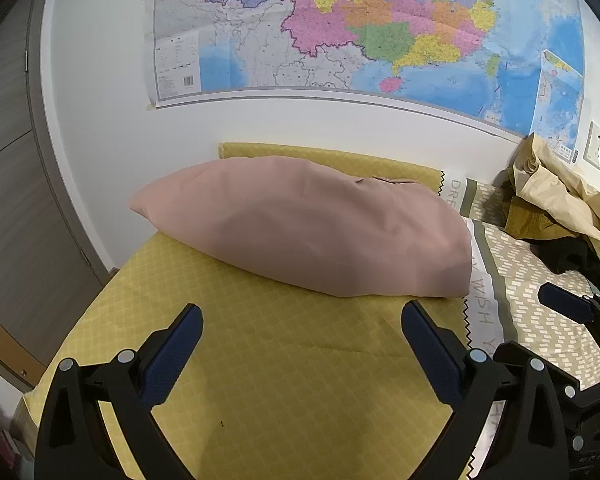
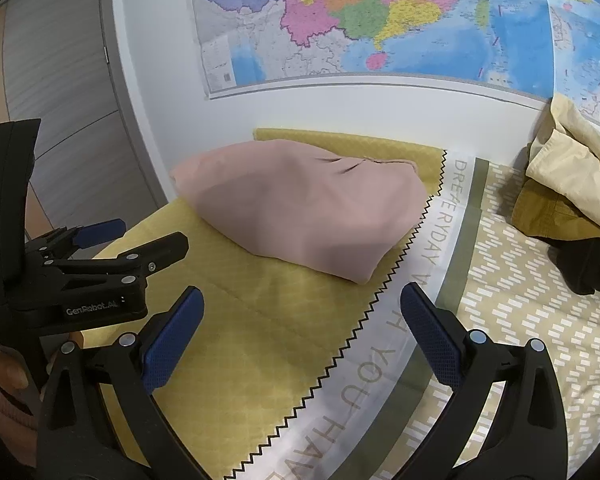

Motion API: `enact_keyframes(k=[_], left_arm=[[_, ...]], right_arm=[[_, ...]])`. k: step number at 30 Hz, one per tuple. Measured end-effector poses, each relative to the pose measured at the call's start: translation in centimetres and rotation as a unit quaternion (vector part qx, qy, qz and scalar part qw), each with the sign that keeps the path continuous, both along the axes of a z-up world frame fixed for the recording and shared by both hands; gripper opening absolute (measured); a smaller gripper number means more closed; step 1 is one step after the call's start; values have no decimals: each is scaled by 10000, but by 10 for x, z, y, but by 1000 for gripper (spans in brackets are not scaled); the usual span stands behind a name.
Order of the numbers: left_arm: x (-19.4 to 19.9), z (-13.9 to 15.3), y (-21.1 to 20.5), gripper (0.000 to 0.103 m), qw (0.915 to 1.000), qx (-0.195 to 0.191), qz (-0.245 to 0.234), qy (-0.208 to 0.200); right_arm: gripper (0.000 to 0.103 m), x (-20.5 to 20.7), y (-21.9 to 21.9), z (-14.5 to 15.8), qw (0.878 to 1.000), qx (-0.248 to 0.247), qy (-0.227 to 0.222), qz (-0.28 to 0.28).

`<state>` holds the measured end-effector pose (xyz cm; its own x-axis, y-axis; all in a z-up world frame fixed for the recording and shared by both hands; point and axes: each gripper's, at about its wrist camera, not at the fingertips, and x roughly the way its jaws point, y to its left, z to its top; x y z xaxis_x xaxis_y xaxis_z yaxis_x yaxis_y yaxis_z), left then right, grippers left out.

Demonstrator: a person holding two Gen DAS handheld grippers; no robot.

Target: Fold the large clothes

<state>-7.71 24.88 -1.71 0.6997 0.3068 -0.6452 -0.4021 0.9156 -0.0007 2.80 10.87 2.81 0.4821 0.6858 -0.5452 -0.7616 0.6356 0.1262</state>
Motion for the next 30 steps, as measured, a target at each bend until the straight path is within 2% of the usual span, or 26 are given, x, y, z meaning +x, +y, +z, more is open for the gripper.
enact_keyframes(k=[30], left_arm=[[-5, -1, -9, 96, 10000, -39, -46, 41]], right_arm=[[97, -5, -1, 2, 10000, -11, 67, 8]])
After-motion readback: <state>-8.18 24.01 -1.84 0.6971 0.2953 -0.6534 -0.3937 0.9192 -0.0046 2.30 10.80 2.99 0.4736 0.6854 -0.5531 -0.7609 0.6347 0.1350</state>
